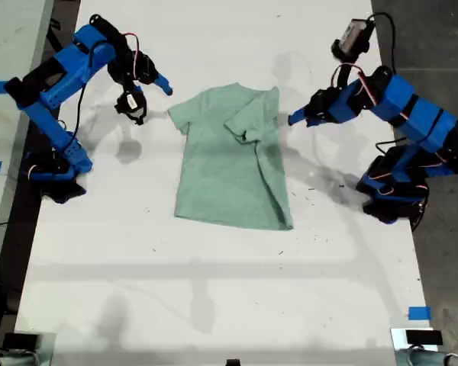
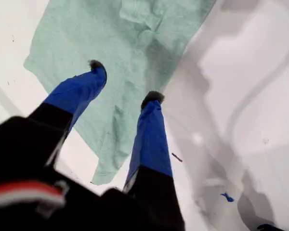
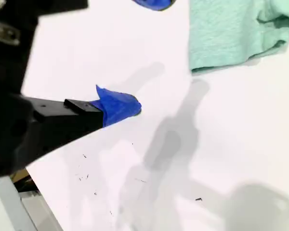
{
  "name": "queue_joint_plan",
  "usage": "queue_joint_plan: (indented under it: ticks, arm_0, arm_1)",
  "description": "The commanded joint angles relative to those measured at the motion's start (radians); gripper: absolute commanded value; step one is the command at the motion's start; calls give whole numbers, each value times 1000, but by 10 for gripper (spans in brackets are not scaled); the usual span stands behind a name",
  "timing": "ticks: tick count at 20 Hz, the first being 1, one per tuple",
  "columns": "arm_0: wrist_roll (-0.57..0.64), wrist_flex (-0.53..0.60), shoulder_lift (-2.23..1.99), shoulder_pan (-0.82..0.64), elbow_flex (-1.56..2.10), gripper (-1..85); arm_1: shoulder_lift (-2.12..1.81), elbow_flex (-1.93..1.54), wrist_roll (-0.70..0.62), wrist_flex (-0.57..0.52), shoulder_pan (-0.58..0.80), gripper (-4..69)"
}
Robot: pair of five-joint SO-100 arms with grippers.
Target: Fold tshirt
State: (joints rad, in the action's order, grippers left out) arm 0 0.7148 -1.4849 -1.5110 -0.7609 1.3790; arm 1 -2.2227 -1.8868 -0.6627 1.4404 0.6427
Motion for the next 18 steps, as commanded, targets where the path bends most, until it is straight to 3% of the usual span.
queue_joint_plan:
  ticks: [1,14,18]
  arm_0:
    - [28,-21,89,0,-167,268]
    - [20,146,449,92,-278,282]
    - [17,150,591,78,-345,285]
  arm_1:
    - [-51,-2,12,0,14,165]
    - [-121,-66,20,6,15,166]
    - [-141,-75,20,18,15,165]
